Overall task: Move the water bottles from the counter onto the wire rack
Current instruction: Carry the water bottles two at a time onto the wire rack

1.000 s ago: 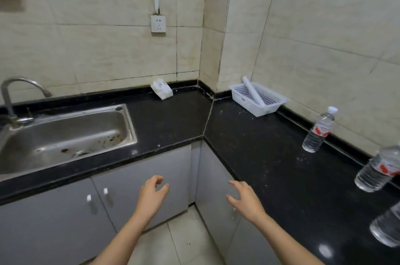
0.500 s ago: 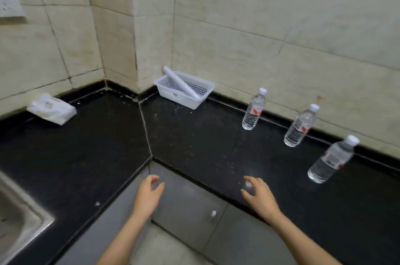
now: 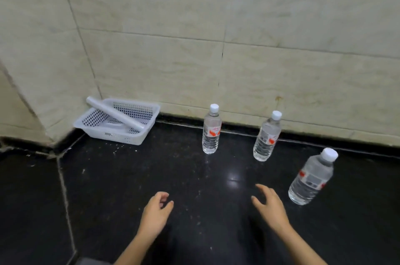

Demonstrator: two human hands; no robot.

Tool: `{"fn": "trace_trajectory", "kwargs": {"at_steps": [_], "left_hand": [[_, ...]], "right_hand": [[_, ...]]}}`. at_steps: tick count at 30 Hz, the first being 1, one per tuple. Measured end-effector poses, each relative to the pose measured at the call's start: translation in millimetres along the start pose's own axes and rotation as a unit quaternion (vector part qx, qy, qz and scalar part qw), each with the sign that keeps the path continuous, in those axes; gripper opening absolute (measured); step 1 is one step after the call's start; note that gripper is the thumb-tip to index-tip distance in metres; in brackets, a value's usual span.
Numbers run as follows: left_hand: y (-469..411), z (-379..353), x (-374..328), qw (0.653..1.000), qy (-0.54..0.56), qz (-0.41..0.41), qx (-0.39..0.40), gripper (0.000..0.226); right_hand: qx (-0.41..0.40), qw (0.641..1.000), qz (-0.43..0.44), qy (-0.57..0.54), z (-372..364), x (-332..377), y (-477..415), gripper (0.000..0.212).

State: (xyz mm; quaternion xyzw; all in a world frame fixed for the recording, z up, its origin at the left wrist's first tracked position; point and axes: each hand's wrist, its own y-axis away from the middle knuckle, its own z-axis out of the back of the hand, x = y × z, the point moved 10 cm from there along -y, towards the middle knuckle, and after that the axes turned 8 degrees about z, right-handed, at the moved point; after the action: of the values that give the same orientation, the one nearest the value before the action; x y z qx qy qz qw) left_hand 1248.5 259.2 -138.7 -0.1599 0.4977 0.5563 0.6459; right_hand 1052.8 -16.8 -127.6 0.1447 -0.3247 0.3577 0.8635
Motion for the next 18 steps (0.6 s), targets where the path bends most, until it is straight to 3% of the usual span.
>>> {"fn": "trace_trajectory", "kwargs": {"at_steps": [8, 15, 18], "left_hand": [[-80, -71, -54, 0.998, -0.014, 0.016, 0.057, 0.022], [-131, -104, -79, 0.994, -0.030, 0.022, 0.102, 0.060], [-149, -117, -106, 0.992, -0.030, 0.000, 0.123, 0.072]], "right_hand": [[-0.032, 0.993, -0.084, -0.075, 12, -30, -100, 0.045], [-0.126, 0.962, -0.177, -0.164, 36, -52, -142, 0.044], [-0.159, 0.944, -0.217, -0.194, 50, -59, -155, 0.056]]}}
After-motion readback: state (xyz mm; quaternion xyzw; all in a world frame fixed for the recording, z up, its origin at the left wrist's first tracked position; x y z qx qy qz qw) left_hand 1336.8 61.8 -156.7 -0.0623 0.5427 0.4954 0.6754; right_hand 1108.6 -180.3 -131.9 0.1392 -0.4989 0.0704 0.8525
